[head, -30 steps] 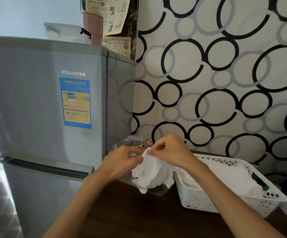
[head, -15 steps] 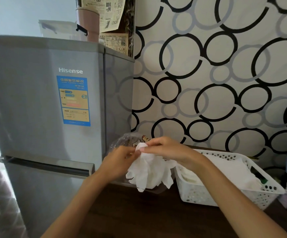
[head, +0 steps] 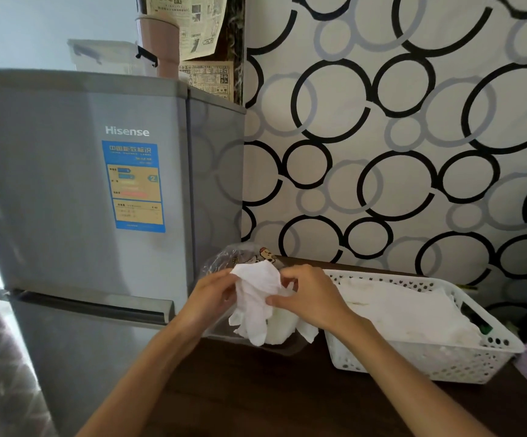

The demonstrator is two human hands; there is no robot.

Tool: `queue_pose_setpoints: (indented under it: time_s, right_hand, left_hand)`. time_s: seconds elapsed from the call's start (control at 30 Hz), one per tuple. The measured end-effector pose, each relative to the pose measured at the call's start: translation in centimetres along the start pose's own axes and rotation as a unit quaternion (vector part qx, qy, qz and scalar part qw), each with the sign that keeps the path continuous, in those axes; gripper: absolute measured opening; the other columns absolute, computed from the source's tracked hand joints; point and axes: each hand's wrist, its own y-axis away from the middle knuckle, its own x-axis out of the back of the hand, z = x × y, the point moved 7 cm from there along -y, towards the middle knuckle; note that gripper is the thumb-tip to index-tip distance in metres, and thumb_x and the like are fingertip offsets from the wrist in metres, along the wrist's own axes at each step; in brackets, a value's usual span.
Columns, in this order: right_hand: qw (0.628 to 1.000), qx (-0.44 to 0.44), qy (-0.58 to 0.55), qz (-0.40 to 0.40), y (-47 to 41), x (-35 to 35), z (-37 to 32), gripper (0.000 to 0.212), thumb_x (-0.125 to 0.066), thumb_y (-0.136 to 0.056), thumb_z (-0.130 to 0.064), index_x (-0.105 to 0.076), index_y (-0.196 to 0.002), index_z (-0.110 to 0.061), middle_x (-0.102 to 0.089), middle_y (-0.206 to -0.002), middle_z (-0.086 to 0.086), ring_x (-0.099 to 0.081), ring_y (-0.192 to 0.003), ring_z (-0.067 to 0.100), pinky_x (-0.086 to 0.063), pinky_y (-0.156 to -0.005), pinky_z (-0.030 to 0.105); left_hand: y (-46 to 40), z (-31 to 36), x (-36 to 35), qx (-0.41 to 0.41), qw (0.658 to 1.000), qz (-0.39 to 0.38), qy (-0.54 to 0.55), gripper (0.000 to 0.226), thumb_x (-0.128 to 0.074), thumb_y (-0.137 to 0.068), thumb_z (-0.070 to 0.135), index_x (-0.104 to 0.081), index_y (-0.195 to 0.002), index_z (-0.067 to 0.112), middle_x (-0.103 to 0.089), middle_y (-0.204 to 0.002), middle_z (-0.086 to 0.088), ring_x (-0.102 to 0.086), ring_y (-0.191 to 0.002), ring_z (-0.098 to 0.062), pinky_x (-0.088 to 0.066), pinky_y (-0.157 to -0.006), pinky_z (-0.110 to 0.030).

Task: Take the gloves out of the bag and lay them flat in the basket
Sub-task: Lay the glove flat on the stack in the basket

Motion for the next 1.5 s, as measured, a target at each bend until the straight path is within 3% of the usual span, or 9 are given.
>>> queue_pose_setpoints:
  time_s: [0.17,0.37,0.47,0.73,0.9,1.07,1.23,1.37,1.5]
  right_hand:
    - [0.999,0.037,0.009,-0.032,0.4,-0.5,0.1,0.032,-0.075,-0.077,-0.033,-0.069,-0.109,-0.029,-0.058,-0.09,-0.021,-0.048,-0.069,-0.009,-0.032,-0.061,0.011]
    - [0.999,0.008,-0.045,-0.01,0.2,-1.0,0.8,0.02,-0.073,-0.079,-0.032,-0.07,-0.097,-0.025,-0.061,-0.083,-0.015,-0.05,-0.067,-0.002,-0.037,-0.064,0.017]
    - [0.999,-0.011,-0.052,-0.011,0.1,-1.4,0.6,0.027,-0.079,-0.073,-0.025,-0.06,-0.092,-0.03,-0.06,-0.082,-0.012,-0.051,-0.071,0.001,-0.04,-0.063,0.02]
    - [0.999,-0.018,-0.019,-0.034,0.3,-2.9,0.5,0.031,-0.078,-0.072,-0.018,-0.052,-0.086,-0.026,-0.059,-0.085,-0.007,-0.054,-0.073,0.008,-0.046,-0.066,0.026]
    - [0.997,-0.035,0.007,-0.07,1.0,-4.2,1.4,0.027,-0.077,-0.075,-0.019,-0.054,-0.088,-0.027,-0.06,-0.088,-0.009,-0.057,-0.077,0.006,-0.042,-0.062,0.016]
    - [0.992,-0.031,0.045,-0.11,1.9,-5.0,1.7,0.026,-0.075,-0.077,-0.023,-0.053,-0.089,-0.029,-0.061,-0.093,-0.008,-0.06,-0.084,0.008,-0.043,-0.068,0.018]
    - [0.975,-0.026,0.048,-0.213,2.6,-4.5,1.3,0.053,-0.079,-0.073,-0.027,-0.051,-0.118,-0.029,-0.057,-0.112,-0.006,-0.056,-0.098,0.01,-0.049,-0.084,0.027]
    - [0.955,-0.019,-0.079,-0.285,4.1,-1.2,-0.3,0.084,-0.076,-0.075,-0.04,-0.028,-0.144,-0.031,-0.042,-0.139,-0.011,-0.044,-0.125,0.011,-0.042,-0.104,0.03]
    - [0.948,-0.021,-0.261,-0.179,4.9,2.2,-1.8,0.08,-0.066,-0.07,-0.058,-0.032,-0.14,-0.036,-0.048,-0.129,-0.024,-0.05,-0.117,-0.003,-0.048,-0.091,0.017]
  left_hand:
    - [-0.6,-1.4,0.8,0.071,0.992,0.04,0.091,0.024,-0.038,-0.1,0.01,-0.058,-0.106,-0.003,-0.064,-0.107,-0.021,-0.061,-0.093,-0.025,-0.048,-0.082,-0.033]
    - [0.0,0.7,0.4,0.004,0.999,0.048,-0.011,0.021,-0.039,-0.098,0.012,-0.058,-0.091,0.007,-0.061,-0.094,-0.005,-0.057,-0.083,-0.013,-0.044,-0.07,-0.021]
    - [0.5,0.7,0.4,0.015,0.994,0.048,0.095,0.023,-0.04,-0.094,0.012,-0.058,-0.081,0.007,-0.062,-0.086,-0.01,-0.058,-0.082,-0.021,-0.045,-0.08,-0.031]
    - [1.2,1.5,1.8,0.013,0.938,0.046,0.345,0.039,-0.034,-0.096,0.018,-0.055,-0.064,0.012,-0.058,-0.059,-0.003,-0.058,-0.057,-0.014,-0.045,-0.063,-0.03]
    - [0.8,3.5,2.3,-0.009,0.94,0.016,0.34,0.041,-0.035,-0.098,0.024,-0.048,-0.06,0.015,-0.05,-0.055,-0.001,-0.054,-0.047,-0.011,-0.049,-0.05,-0.019]
    - [0.3,6.5,2.3,-0.044,0.96,-0.014,0.276,0.038,-0.033,-0.101,0.019,-0.054,-0.07,0.012,-0.058,-0.055,0.001,-0.059,-0.051,-0.011,-0.056,-0.076,-0.034]
    - [0.2,6.5,0.8,-0.004,0.966,-0.072,0.246,0.053,-0.035,-0.1,0.023,-0.073,-0.065,0.014,-0.067,-0.067,-0.005,-0.066,-0.06,-0.016,-0.055,-0.06,-0.025]
    - [0.1,5.4,-0.7,0.025,0.957,-0.101,0.271,0.042,-0.035,-0.1,0.024,-0.068,-0.078,0.008,-0.067,-0.073,-0.01,-0.066,-0.06,-0.019,-0.056,-0.057,-0.025]
    - [0.4,4.9,-4.3,0.052,0.952,-0.155,0.257,0.036,-0.039,-0.099,0.031,-0.065,-0.093,0.006,-0.065,-0.086,-0.013,-0.063,-0.078,-0.024,-0.054,-0.072,-0.034]
